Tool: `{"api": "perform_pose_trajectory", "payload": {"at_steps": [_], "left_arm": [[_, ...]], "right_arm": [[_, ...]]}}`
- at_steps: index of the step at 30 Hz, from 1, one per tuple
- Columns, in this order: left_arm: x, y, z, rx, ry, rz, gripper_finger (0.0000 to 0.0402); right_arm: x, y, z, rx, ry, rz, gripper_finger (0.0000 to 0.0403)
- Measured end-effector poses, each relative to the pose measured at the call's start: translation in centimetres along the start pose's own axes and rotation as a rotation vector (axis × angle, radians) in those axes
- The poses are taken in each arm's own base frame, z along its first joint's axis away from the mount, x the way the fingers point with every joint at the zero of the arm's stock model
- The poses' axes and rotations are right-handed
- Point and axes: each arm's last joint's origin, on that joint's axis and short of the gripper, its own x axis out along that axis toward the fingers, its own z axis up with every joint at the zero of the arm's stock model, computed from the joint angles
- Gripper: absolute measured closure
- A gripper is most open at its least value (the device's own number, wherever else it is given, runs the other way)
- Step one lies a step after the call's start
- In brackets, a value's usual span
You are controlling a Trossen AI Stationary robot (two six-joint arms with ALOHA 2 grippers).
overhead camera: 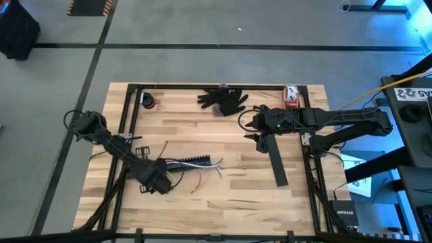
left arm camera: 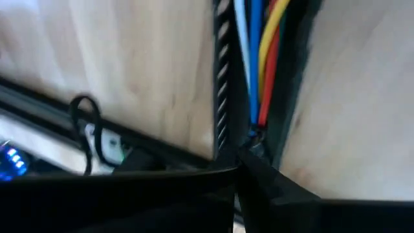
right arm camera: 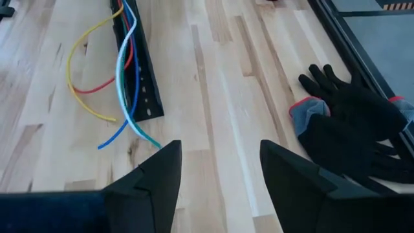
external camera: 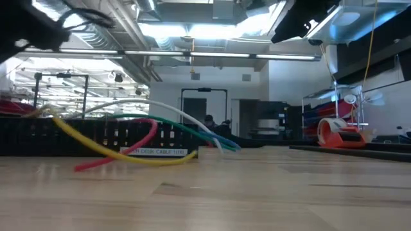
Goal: Ziptie cables
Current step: Put the black zip tied cables wires into the black cable duct
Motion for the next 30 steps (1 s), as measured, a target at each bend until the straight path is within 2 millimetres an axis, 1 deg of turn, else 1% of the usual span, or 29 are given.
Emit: {"api": "perform_pose_trajectory", "payload": {"at_steps": [4, 12, 15, 18, 22, 27, 30], "left_arm": [[0.7, -0.2, -0.9, 0.013, 0.051, 0.026, 0.0401], [1.5, -1.4, -2.6, 0.113, 0.046, 0.044, 0.0401], [2.2, -1.6, -2.9, 0.088, 0.052, 0.057, 0.0401], [2.8, -2.0, -2.6, 0.055, 0.022, 0.008, 0.0396], [3.1, -2.7, -2.1, 0.039, -0.003, -0.075, 0.0363], [3.1, -2.3, -1.7, 0.012, 0.013, -0.086, 0.0308], [2.0, -1.9, -1.6, 0.005, 0.003, -0.114, 0.0279]], "right_arm": [[0.0, 0.0, 0.1, 0.005, -0.011, 0.001, 0.0201], [0.0, 0.0, 0.1, 0.019, -0.011, 0.001, 0.0201], [0.0, 0.0, 0.1, 0.021, -0.014, 0.001, 0.0201], [0.0, 0.0, 0.2, 0.021, -0.016, 0.005, 0.0201], [0.0, 0.0, 0.2, 0.021, -0.015, 0.011, 0.0201], [0.0, 0.0, 0.2, 0.022, -0.014, 0.012, 0.0201], [0.0, 0.1, 0.2, 0.031, -0.014, 0.017, 0.0201]]}}
